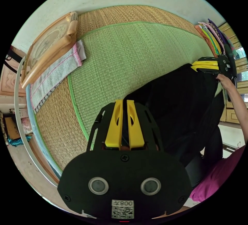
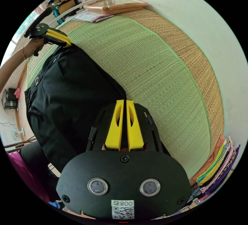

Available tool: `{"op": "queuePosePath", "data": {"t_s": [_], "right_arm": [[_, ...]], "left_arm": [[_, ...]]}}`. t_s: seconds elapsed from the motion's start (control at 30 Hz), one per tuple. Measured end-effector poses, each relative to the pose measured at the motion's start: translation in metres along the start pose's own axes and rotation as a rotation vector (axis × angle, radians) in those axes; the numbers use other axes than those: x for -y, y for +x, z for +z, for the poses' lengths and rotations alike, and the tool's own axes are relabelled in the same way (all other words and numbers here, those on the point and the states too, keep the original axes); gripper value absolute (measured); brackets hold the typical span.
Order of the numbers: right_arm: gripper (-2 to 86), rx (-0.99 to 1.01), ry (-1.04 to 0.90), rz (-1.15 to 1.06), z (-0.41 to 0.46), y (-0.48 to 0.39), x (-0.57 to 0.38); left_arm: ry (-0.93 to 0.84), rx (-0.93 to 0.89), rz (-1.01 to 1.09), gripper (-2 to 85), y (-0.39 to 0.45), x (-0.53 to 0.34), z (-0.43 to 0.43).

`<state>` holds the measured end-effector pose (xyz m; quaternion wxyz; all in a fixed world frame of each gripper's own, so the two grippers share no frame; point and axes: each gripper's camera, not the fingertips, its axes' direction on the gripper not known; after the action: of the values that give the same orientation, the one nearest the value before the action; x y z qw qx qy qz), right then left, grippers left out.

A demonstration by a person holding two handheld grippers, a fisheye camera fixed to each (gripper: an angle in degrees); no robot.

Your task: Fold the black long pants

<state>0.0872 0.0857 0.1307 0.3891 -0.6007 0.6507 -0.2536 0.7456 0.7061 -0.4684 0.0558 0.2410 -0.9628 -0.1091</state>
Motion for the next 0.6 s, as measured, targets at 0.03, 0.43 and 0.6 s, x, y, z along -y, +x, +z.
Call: {"op": "queuePosePath", "data": {"t_s": [0.03,0.43,0.6], "right_arm": [[2.0,-0.006,-0.004,-0.006,-0.001,-0.002,0.0],[0.7,-0.044,0.051,0.073,-0.074,-0.022,-0.035],[0.7,-0.057,0.102,0.108,-0.12,-0.046,-0.071]], "left_arm": [[-0.003,0.01,-0.001,3.0,-0.005,0.001,0.002],[0.106,0.055,-0.032,2.4,-0.089,-0.027,-0.029],[0.148,0.069,-0.024,2.4,-0.125,-0.06,-0.036]]}}
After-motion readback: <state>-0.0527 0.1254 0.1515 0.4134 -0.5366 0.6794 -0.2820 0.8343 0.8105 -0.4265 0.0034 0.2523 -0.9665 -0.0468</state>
